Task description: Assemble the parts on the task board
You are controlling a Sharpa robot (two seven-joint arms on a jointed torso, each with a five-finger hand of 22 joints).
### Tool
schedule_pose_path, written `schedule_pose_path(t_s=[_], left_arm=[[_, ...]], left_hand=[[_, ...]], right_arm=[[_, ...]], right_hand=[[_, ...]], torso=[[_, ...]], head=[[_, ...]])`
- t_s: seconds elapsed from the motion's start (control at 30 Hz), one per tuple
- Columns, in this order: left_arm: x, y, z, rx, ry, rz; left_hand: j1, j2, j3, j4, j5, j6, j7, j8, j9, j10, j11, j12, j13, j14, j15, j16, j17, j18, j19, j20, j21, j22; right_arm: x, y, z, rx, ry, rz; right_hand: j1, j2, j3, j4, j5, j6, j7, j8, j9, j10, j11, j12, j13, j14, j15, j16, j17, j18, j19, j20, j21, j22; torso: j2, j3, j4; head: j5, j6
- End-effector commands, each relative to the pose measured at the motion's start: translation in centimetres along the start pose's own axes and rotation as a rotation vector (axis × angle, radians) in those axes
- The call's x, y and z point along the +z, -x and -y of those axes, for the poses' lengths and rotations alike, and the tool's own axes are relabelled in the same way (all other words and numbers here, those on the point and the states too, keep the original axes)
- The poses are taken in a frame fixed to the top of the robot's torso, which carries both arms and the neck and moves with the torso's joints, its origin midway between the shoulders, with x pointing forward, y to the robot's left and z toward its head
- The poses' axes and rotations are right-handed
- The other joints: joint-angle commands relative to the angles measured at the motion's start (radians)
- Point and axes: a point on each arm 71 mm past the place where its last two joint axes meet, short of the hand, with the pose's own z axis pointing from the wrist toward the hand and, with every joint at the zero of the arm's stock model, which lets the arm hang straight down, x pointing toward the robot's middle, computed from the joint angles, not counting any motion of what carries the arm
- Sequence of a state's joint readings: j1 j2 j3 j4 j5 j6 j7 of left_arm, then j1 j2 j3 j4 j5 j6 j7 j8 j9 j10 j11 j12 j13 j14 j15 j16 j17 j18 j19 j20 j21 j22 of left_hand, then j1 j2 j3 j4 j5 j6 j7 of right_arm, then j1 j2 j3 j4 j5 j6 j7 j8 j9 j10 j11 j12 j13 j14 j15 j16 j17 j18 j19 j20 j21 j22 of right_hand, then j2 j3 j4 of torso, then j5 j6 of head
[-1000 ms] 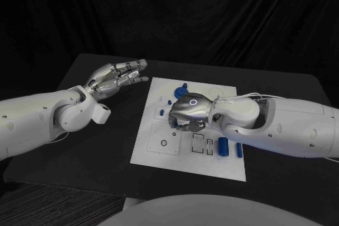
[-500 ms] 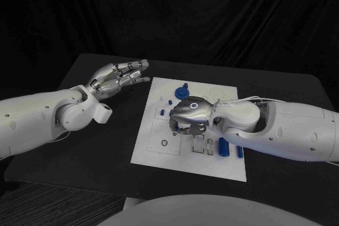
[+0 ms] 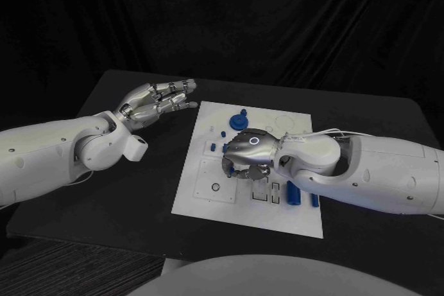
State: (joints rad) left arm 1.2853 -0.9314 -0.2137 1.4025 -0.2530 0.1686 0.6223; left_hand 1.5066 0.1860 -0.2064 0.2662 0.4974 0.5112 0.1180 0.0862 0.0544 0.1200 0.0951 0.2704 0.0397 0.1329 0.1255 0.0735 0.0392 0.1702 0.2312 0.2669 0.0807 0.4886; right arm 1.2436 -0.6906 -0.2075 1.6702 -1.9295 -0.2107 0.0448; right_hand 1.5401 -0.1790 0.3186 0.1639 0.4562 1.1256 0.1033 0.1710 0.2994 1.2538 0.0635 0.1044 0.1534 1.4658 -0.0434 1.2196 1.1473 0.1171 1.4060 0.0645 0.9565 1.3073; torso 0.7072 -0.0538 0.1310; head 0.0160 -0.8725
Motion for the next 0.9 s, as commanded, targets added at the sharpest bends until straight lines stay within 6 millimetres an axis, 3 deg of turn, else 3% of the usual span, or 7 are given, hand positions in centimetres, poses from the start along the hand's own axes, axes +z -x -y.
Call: schedule_pose_path(t_s=[0.03,0.5,0.9], left_arm=[[0.08,-0.17,-0.01,-0.017,-0.004,-0.013],[0.07,-0.14,-0.06,-0.019,0.002,-0.017],[0.12,-0.11,-0.13,-0.02,0.005,-0.019]], left_hand=[[0.009,0.002,0.001,-0.004,0.007,0.006,0.002,0.005,0.001,0.001,0.008,0.004,0.001,0.0,0.009,0.006,0.001,0.012,0.007,-0.002,0.002,0.001],[0.009,0.003,0.001,-0.004,0.007,0.01,0.003,0.006,0.002,0.002,0.009,0.004,0.001,0.001,0.01,0.007,0.001,0.012,0.01,-0.001,0.003,0.004],[0.01,0.003,0.002,-0.004,0.007,0.021,0.005,0.009,0.003,0.002,0.01,0.004,0.001,0.001,0.011,0.008,0.001,0.012,0.013,0.0,0.004,0.005]], right_arm=[[0.03,-0.2,0.03,0.0,-0.009,-0.004],[0.22,-0.79,0.12,0.007,-0.016,-0.018],[0.4,-0.98,-0.2,0.012,-0.009,-0.018]], right_hand=[[0.007,0.005,-0.002,-0.007,0.004,-0.001,0.005,-0.006,-0.001,0.025,-0.02,0.005,0.001,0.014,0.009,0.006,0.0,-0.014,-0.001,0.003,-0.004,0.127],[0.007,0.006,0.0,-0.009,0.008,-0.003,0.006,-0.009,-0.002,0.025,-0.02,0.004,0.001,0.014,0.009,0.006,0.001,-0.014,-0.001,0.004,-0.004,0.126],[0.007,0.007,0.0,-0.01,0.009,-0.004,0.006,-0.011,-0.003,0.025,-0.02,0.003,0.001,0.014,0.009,0.007,0.001,-0.013,-0.002,0.004,-0.005,0.126]], torso=[[0.0,-0.0005,0.0003],[0.0,-0.0002,0.0],[0.0,-0.0004,0.0003]], head=[[-0.001,0.0],[-0.012,0.0],[-0.009,0.0]])
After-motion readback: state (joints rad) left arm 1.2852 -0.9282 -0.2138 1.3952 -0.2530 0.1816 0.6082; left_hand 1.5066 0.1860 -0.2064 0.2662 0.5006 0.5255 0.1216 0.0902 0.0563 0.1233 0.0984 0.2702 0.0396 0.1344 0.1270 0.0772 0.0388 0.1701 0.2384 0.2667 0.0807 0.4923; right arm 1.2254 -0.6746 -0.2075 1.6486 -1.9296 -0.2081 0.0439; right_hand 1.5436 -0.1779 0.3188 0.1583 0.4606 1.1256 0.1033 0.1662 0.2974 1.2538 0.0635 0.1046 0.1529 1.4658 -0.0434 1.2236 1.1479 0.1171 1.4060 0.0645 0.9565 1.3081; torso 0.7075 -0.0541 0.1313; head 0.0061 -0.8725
